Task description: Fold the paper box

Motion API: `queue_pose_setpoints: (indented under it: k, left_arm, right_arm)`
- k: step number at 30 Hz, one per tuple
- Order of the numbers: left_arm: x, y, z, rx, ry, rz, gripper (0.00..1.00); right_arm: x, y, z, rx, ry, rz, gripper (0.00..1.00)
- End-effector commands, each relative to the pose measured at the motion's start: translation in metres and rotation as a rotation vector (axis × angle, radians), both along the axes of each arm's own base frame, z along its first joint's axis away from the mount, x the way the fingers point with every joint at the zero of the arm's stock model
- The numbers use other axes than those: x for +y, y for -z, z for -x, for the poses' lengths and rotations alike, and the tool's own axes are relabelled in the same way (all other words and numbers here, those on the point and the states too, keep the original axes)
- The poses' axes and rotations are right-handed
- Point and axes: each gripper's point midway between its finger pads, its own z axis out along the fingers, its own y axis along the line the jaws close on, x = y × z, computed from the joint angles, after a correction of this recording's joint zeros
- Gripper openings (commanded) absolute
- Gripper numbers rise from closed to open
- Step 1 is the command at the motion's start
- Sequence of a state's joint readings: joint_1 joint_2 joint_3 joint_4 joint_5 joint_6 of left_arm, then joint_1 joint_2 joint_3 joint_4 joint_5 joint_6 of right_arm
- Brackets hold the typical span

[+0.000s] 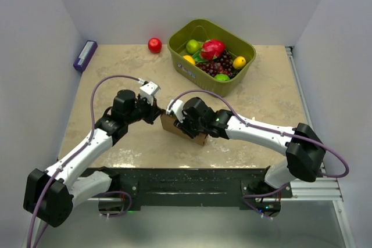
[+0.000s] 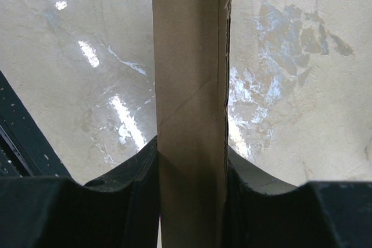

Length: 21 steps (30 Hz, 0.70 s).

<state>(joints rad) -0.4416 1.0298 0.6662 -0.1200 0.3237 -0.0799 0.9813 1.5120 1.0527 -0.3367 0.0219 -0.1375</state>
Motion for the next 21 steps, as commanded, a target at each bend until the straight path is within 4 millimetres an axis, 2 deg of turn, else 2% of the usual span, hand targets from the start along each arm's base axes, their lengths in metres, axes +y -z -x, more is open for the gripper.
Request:
queue_pose_setpoints:
  k: [1,12,21]
  left_arm:
    - [-0.017,-0.025,-0.003,-0.011,0.015,0.088,0.00]
    - [-0.016,-0.006,0.001,0.093,-0.074,0.154,0.00]
    - [0.001,0.014,0.004,0.129,-0.172,0.111,0.00]
  right_arm:
    - [-0.002,0.033,0.010,0.080,0.006,0.044,0.00]
    - [-0.003,0.036,0.010,0.081,0.003,0.053,0.00]
    - [-0.006,0.036,0.012,0.081,0.001,0.056,0.00]
